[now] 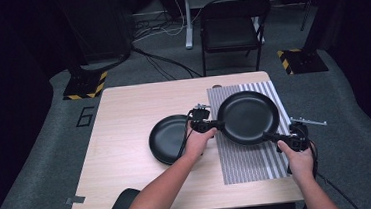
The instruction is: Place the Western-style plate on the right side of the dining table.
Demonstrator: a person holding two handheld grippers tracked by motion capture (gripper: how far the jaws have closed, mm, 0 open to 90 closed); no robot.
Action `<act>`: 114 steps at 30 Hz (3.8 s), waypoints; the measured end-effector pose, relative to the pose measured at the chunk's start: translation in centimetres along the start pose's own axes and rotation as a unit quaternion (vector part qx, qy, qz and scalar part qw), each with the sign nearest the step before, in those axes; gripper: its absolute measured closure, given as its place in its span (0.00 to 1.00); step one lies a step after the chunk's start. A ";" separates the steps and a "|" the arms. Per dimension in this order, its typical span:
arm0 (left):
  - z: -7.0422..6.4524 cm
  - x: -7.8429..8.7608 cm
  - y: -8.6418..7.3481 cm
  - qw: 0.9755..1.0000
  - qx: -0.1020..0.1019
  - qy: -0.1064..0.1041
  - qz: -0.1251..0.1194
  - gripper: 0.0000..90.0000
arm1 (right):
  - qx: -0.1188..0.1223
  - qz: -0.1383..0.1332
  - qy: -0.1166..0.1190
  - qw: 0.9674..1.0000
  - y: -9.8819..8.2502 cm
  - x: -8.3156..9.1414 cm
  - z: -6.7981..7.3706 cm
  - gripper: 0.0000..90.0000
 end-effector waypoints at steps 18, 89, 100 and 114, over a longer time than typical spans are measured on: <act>0.4 -1.8 -2.0 1.000 0.006 0.009 0.028 0.74 | -0.007 0.025 -0.002 1.000 -1.7 -0.5 -1.7 0.71; 0.2 -4.3 -3.0 0.997 -0.003 0.042 0.065 0.70 | -0.067 0.046 -0.065 0.995 -2.5 -2.3 -5.4 0.68; 0.0 -4.2 -3.0 0.998 0.004 0.032 0.061 0.64 | -0.052 0.044 -0.065 0.996 -2.6 -2.2 -5.3 0.61; 0.1 -3.2 -2.0 0.999 0.014 0.021 0.033 0.59 | -0.026 0.025 -0.077 0.996 -2.1 -0.7 -5.0 0.60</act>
Point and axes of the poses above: each handheld gripper's, and its own axes: x roughly backward along the jaws, y roughly out of its top, z roughly to its left, the point moved 6 cm from there along -x, roughly forward along the jaws, and after that the axes turned 11 degrees about -z, right-handed, at the moved point
